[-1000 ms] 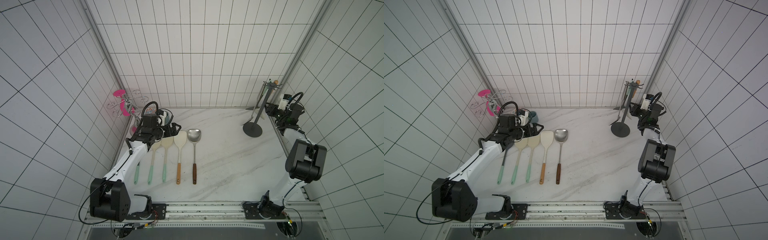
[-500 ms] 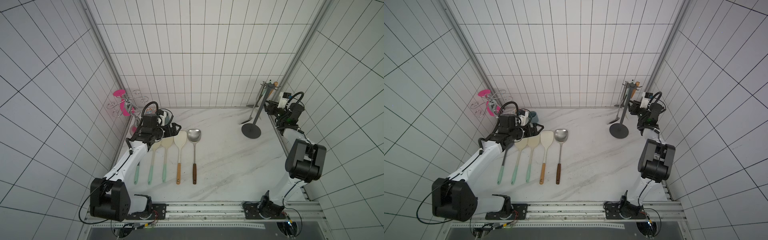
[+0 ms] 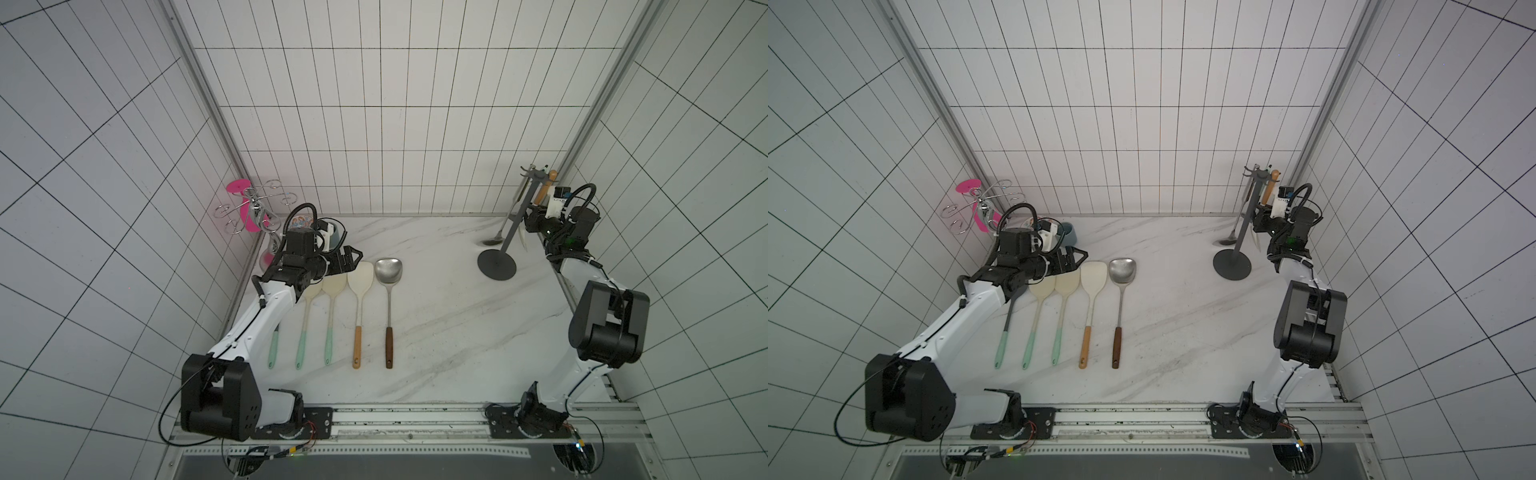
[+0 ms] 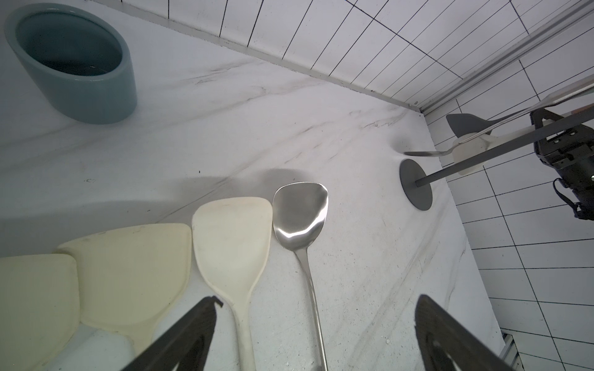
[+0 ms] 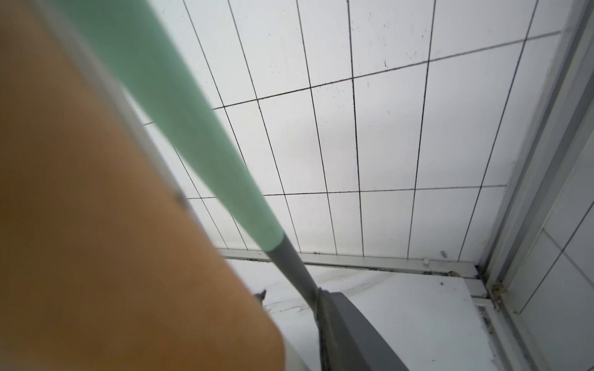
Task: Take the spatula off the kitchen utensil rack
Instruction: Take off the spatula from the rack.
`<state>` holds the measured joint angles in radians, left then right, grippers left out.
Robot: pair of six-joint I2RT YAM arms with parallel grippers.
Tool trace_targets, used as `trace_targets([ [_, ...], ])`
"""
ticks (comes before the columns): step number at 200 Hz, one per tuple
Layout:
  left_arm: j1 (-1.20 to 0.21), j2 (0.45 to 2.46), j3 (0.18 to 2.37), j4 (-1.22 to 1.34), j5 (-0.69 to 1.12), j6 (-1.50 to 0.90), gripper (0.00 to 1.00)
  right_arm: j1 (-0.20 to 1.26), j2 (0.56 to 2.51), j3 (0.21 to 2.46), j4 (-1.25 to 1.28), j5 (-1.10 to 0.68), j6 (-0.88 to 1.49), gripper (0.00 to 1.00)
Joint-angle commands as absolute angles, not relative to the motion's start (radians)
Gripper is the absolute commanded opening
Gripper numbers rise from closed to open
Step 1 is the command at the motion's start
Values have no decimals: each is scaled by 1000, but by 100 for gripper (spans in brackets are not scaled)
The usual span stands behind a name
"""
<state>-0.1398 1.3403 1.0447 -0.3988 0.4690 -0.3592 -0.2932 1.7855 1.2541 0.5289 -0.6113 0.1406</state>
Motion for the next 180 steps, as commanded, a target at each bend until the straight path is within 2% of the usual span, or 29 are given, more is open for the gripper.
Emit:
trace_targets([
  [1,-134,1349,1034,-374,477,-356,97,-284,1735,1214,510,-588,109,19],
  [64,-134,1345,1032,-374,479,-357,97,-254,1635,1155,431,-511,21,4],
  [85,-134,1342,1032,-374,480,-356,97,-239,1602,1160,371,-407,-12,0],
  [163,-134,1324,1028,-369,482,-359,97,-234,1475,1139,216,19,41,0],
  [180,-133,1318,1028,-369,483,-360,97,-235,1441,1114,196,62,76,0],
])
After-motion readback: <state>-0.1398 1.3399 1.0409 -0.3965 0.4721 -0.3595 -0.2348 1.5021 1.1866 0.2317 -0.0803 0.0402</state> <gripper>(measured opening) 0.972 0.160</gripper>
